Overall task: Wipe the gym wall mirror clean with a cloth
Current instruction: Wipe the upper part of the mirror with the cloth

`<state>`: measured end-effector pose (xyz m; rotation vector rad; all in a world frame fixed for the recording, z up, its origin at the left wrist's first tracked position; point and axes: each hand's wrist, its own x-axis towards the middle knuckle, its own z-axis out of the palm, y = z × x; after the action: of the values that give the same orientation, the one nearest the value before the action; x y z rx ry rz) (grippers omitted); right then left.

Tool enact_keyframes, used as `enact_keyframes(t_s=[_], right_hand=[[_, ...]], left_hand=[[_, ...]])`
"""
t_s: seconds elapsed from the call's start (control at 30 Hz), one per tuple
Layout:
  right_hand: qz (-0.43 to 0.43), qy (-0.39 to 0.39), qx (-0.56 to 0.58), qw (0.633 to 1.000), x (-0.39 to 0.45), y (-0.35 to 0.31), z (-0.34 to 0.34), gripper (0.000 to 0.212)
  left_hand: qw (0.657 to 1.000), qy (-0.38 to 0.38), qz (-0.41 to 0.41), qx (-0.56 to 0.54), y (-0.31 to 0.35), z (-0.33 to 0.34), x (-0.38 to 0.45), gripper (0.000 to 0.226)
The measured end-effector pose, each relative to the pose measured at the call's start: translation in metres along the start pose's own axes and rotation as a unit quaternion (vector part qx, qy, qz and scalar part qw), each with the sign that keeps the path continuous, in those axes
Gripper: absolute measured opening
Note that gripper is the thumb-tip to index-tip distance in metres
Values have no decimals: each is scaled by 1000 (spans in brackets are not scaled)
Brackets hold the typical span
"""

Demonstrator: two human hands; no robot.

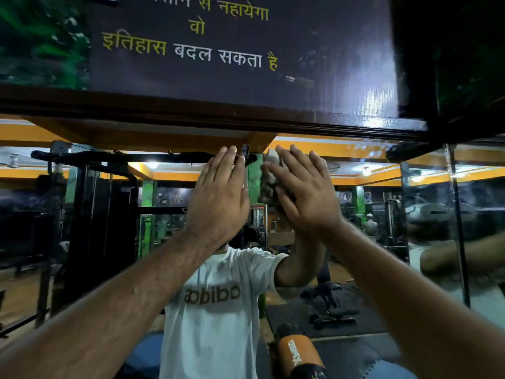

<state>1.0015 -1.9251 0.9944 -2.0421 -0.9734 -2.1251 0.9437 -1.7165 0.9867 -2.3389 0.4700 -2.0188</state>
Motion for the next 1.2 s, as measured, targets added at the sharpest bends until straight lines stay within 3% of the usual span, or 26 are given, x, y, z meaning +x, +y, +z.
enact_keyframes(t_s=[0.03, 0.13, 0.17, 0.2, 0.33, 0.4, 0.5, 0.53, 0.63, 0.7, 0.73, 0.87, 0.9, 1.03, 1.07, 1.17, 1.2], right_hand=[[19, 3, -6, 1000, -3, 10, -3, 60], [221, 59, 14, 973, -1, 4, -2, 62], [249, 70, 14, 966, -1, -10, 1, 63], [230, 65, 12, 971, -4, -23, 4, 63], [11, -22, -13, 1000, -35, -22, 1, 58], [60, -8, -26, 998, -35, -7, -1, 60], [303, 65, 3, 951, -9, -29, 5, 64], [329, 69, 7, 942, 1, -46, 9, 65], [189, 30, 4, 981, 2, -72, 18, 60], [96, 1, -10, 995, -5, -54, 13, 59], [93, 1, -18, 995, -4, -40, 10, 60], [322, 67, 13, 944, 30, -39, 11, 64], [316, 68, 14, 946, 37, -50, 15, 65], [95, 5, 1, 995, 28, -50, 15, 61], [110, 13, -1, 994, 29, -42, 12, 62], [305, 65, 5, 950, 51, -49, 16, 66], [320, 65, 3, 945, 58, -61, 20, 68]], left_hand=[[1000, -6, 7, -1, -1, 1, -3, 58], [999, -27, 29, 4, -4, 3, -10, 61], [999, -32, 34, 5, -5, 4, -11, 61], [999, -34, 35, 8, -5, 4, -11, 61], [999, -39, 32, 2, -4, -1, -11, 58], [999, -30, 27, -1, -7, -4, -13, 58], [999, -21, 22, 12, -13, -7, -16, 57], [999, -21, 21, 16, -15, -7, -17, 56], [999, -29, 35, 25, -19, -7, -18, 56], [999, -23, 39, 22, -22, -9, -16, 56], [999, -18, 37, 20, -24, -10, -15, 56], [1000, -3, 21, 20, -34, -15, -8, 58], [1000, -8, 16, 22, -34, -15, -7, 58], [999, -25, 19, 30, -37, -15, -6, 57], [999, -25, 19, 29, -38, -15, -6, 57], [999, -18, -8, 45, -39, -20, -6, 61], [999, -15, -22, 44, -40, -22, -6, 61]])
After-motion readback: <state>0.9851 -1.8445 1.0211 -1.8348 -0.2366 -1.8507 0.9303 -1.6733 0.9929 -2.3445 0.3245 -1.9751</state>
